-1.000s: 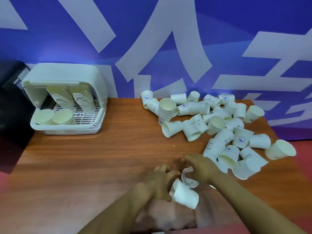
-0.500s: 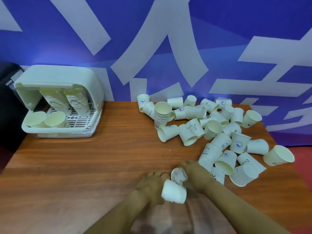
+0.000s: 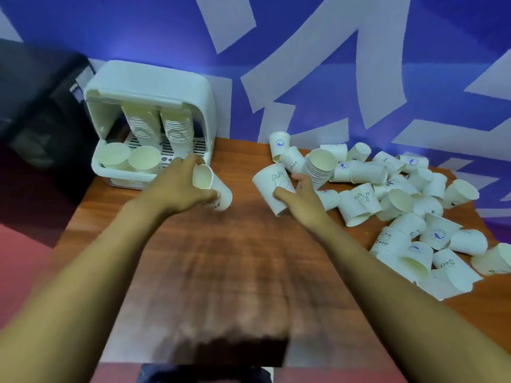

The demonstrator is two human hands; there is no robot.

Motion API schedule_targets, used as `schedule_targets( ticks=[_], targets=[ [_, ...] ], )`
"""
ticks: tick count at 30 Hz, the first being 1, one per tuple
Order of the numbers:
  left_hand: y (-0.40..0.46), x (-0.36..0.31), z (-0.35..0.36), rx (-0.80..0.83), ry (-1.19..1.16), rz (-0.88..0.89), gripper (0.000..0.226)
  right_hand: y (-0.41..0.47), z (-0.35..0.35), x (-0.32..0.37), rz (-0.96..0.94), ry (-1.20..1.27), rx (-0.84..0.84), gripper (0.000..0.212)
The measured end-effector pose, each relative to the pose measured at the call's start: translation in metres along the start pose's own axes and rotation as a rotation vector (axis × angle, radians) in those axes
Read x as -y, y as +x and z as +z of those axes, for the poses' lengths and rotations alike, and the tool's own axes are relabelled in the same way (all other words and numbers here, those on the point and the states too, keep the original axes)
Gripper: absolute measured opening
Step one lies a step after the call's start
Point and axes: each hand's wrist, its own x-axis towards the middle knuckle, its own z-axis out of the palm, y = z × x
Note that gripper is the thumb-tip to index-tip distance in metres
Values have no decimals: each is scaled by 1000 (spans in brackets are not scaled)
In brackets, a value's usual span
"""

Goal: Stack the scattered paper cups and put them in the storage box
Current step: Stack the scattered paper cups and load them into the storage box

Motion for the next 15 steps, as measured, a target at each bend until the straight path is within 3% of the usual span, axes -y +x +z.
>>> schedule_targets(
  ticks=[5,11,15],
  targets=[
    [18,63,-49,-39,28,-10,72,17,78,51,-9,34,56,100],
    [35,104,-90,-15,-10,57,71,12,144,92,-43,61,5,79],
    [42,121,-106,20,-39,115,73,15,170,109,-88,38,-36,79]
  ],
)
